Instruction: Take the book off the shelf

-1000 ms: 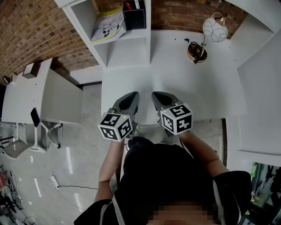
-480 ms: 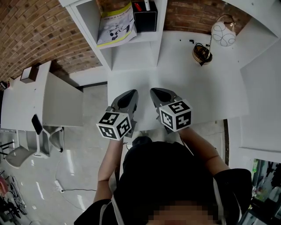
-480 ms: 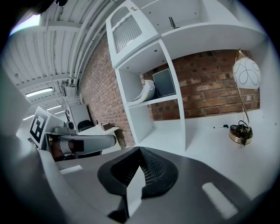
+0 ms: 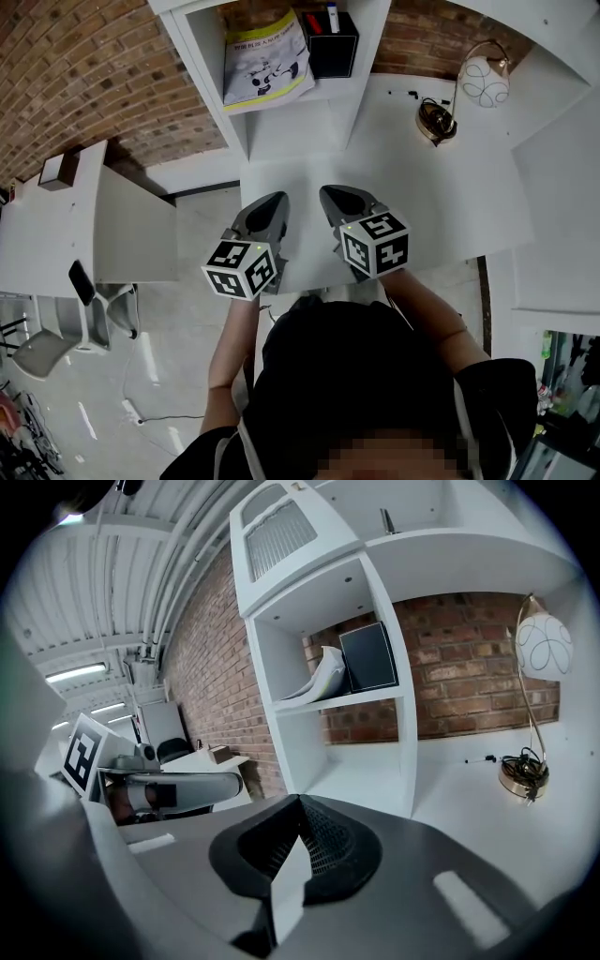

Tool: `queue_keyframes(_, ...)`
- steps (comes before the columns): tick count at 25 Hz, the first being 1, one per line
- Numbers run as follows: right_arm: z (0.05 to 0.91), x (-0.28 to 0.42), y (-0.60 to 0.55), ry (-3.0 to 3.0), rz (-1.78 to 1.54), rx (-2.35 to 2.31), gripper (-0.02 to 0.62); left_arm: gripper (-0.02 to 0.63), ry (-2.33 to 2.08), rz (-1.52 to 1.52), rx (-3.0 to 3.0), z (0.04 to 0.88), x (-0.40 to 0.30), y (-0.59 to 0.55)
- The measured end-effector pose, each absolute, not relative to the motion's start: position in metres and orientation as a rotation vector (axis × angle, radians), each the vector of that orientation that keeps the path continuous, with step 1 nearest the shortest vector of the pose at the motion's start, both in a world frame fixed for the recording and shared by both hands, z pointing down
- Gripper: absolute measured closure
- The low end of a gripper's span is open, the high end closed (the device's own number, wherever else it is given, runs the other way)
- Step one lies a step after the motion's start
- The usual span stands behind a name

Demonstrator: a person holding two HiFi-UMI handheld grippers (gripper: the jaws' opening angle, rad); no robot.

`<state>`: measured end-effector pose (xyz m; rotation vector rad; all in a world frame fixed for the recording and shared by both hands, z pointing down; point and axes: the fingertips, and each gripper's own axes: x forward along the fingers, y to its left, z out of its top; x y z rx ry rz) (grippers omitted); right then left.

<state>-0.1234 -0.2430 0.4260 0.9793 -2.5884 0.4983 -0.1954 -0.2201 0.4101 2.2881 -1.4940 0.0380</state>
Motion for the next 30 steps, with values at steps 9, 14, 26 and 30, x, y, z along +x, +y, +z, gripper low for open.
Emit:
queue_keyframes(9,0.416,-0.145,-0.259,-2.573,0.470,1.079,0.597,0.600,-1.435,0.070,2.352,0.408,-0.223,-0.230)
queue_keyframes(14,0.407,-0.159,-0.264,-2.568,0.443,1.111,0.597,0.600,-1.422,0.081,2.394,0.400,-0.234,-0.240)
queue_keyframes(26,0.379,-0.171,-0.287,-2.630,0.377,1.109,0.595,0.600,-1.492,0.012,2.398,0.376,-0.237,-0.267)
queue_keyframes(30,0.372,-0.175,-0.296,-2.635,0.353,1.108,0.595,0.600,-1.544,0.029,2.406,0.367,-0.241,-0.274)
